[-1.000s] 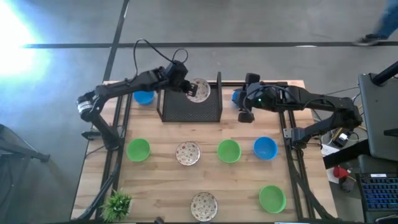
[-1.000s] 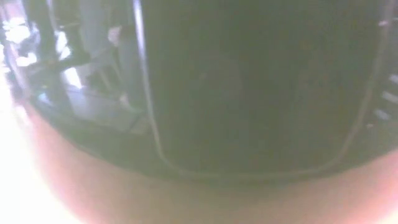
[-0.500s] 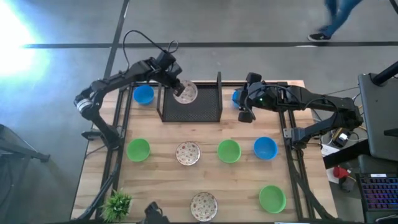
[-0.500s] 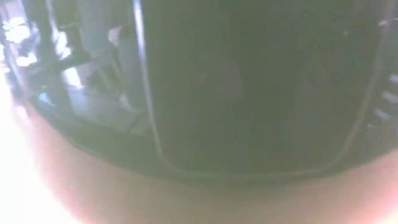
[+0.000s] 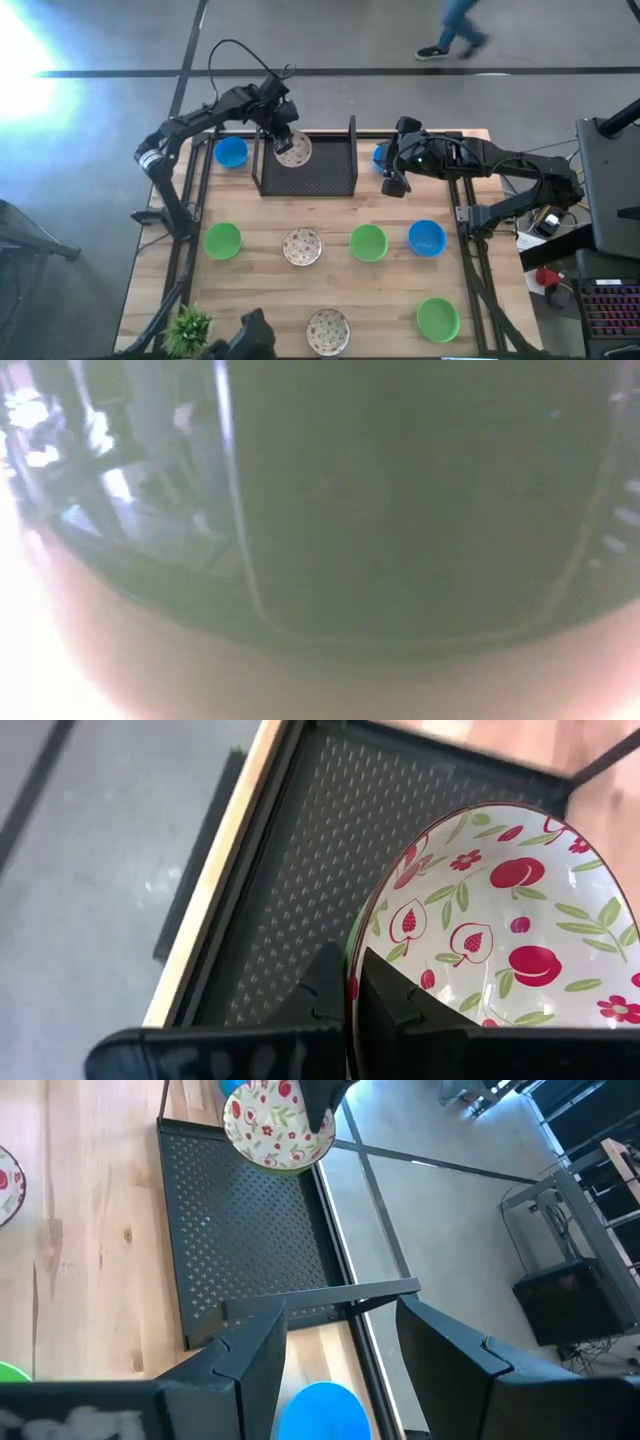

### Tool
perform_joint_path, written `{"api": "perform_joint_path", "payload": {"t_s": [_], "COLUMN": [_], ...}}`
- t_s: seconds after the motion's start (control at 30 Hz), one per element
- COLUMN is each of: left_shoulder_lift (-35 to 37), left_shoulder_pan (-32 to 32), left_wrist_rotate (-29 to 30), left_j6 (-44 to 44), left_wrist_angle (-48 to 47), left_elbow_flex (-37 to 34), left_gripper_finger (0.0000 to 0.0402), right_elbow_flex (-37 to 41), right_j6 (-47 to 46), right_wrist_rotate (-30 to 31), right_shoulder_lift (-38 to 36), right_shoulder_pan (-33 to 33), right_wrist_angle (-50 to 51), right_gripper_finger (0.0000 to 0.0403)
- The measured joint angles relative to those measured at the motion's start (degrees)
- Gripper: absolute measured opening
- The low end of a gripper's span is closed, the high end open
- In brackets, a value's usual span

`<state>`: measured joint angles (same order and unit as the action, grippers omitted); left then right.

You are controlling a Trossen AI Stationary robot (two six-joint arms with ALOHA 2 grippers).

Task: Pick & Place Mini bowls
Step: Put the top white bowl on the shelf

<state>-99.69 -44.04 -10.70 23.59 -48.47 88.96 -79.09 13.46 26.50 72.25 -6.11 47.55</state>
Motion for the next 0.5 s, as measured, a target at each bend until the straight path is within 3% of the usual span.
{"api": "perform_joint_path", "payload": {"t_s": [0.5], "left_shoulder_lift": [-9.70], "left_shoulder_pan": [-2.33], "left_wrist_rotate": [6.08], "left_j6": [8.44], "left_wrist_angle": [-3.03], "left_elbow_flex": [2.98], "left_gripper_finger": [0.0005], "right_elbow_flex": [0.00], "right_j6": [0.01], "right_wrist_rotate": [0.02], "right_shoulder_lift": [0.02], "right_shoulder_pan": [-0.02], "right_wrist_angle": [-0.15], "right_gripper_finger": [0.0185]}}
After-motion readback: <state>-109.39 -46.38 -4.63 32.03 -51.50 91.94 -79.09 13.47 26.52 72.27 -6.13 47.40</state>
